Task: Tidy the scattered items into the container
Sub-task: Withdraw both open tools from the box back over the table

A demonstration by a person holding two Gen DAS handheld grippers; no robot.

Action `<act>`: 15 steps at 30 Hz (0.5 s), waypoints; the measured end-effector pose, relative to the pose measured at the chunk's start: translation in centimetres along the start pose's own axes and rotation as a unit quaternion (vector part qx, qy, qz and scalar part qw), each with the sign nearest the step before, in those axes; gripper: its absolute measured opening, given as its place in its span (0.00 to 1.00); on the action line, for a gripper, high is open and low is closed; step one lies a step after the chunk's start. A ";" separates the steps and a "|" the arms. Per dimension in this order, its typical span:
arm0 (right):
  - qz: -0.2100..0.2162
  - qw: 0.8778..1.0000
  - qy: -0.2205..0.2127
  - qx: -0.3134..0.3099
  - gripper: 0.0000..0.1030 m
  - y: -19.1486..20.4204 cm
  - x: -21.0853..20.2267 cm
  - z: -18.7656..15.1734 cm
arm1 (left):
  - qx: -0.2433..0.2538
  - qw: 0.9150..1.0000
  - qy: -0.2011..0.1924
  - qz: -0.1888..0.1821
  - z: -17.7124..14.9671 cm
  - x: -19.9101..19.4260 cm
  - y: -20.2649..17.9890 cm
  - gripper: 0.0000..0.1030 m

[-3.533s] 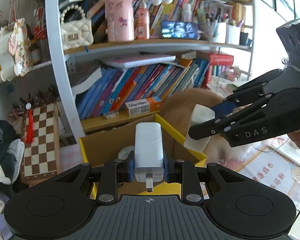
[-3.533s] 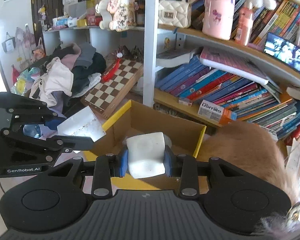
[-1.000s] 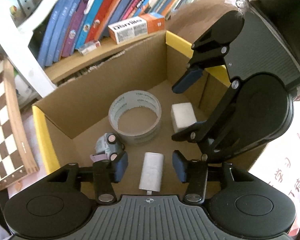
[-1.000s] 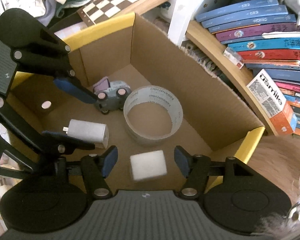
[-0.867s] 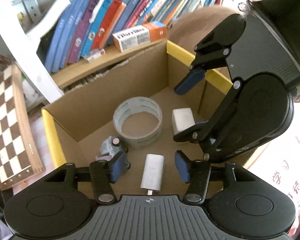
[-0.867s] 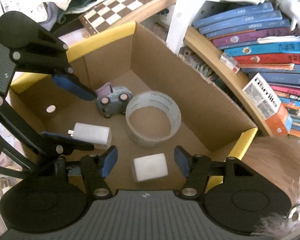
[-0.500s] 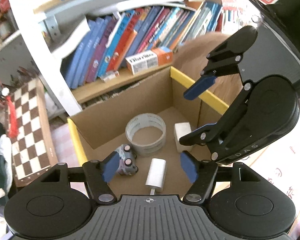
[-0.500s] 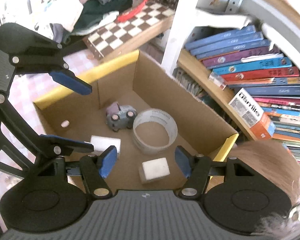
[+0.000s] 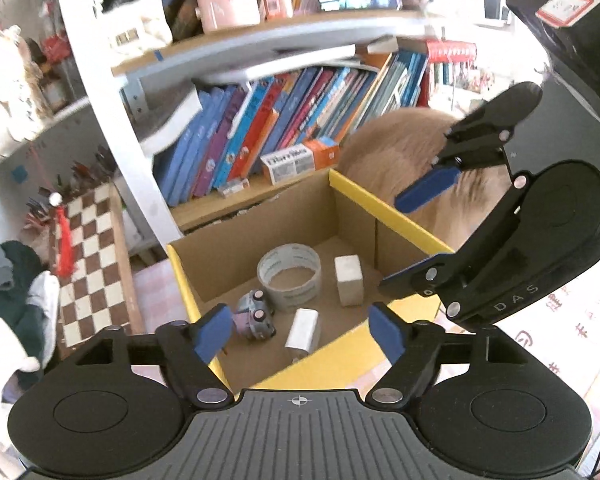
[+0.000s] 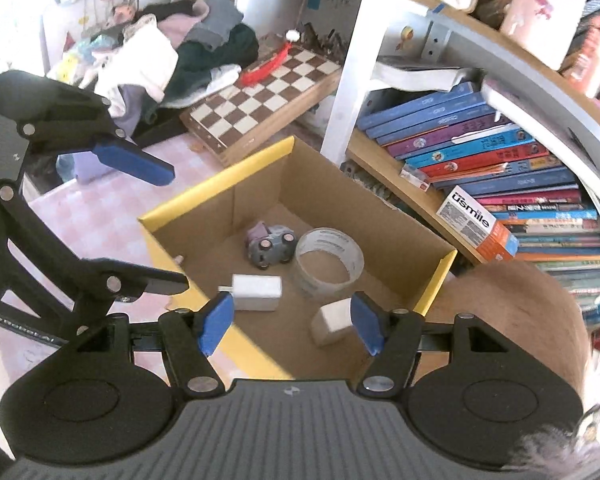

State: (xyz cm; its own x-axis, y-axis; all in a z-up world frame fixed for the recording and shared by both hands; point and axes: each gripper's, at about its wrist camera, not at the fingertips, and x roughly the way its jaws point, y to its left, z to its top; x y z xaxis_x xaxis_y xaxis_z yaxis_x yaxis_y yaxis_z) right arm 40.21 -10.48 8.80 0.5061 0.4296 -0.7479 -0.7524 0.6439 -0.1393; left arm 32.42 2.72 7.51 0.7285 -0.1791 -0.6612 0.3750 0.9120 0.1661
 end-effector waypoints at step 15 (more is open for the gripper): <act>-0.064 0.990 -0.065 0.110 0.68 4.3 -8.3 -7.0 | -0.036 0.998 -0.041 0.024 -5.6 -7.5 -1.7 0.83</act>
State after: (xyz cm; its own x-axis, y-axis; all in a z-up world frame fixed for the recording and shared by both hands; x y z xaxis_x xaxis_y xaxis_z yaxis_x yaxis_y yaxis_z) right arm 29.79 -15.71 9.89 0.6525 0.4033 -0.6416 -0.5748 0.8151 -0.0721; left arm 23.09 4.53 8.12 0.7908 -0.1612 -0.5905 0.2985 0.9438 0.1420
